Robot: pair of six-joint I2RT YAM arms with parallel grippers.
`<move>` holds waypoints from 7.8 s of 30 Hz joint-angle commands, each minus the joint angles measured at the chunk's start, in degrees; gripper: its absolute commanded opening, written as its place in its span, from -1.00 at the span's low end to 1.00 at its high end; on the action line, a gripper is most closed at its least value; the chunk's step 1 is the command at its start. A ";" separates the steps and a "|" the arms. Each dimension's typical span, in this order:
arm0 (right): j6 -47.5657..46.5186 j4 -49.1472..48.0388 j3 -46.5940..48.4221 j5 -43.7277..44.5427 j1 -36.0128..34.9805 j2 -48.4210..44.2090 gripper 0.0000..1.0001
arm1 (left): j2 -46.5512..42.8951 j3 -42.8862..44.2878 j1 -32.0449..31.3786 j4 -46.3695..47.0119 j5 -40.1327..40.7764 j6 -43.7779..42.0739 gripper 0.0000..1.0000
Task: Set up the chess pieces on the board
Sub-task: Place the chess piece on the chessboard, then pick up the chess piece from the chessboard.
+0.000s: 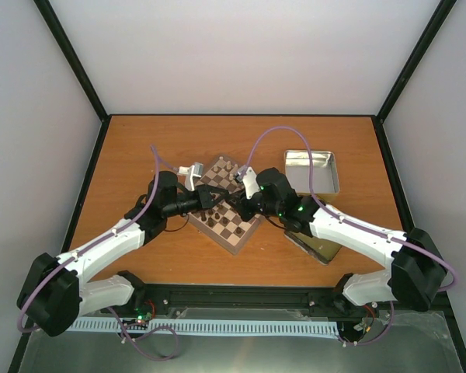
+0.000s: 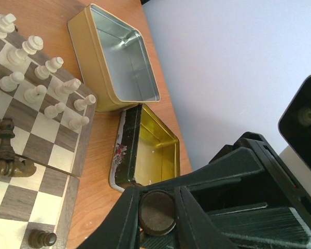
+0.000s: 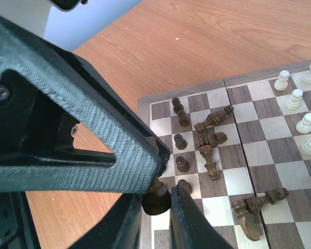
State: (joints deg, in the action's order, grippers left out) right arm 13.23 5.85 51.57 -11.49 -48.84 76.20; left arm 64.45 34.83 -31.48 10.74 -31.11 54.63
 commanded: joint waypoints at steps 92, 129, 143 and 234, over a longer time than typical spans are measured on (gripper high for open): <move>6.68 63.23 42.06 13.23 -12.95 34.93 -0.93 | -29.82 8.25 0.37 -32.42 62.59 -26.67 0.88; 8.88 58.33 40.79 16.78 -13.04 32.64 -0.30 | -29.11 6.90 0.40 -31.85 61.71 -25.81 0.90; 9.39 49.83 36.33 15.09 -11.01 32.18 -0.45 | -28.51 7.18 0.37 -31.69 61.08 -26.24 0.90; -16.83 31.35 23.97 5.82 2.00 31.21 -0.71 | -27.37 7.88 0.33 -31.24 60.39 -27.23 0.92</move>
State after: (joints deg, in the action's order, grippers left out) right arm -0.67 37.60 76.73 -1.37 -47.22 110.10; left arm 37.34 41.63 -31.38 -21.08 29.15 28.93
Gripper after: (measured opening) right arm 0.171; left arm 0.963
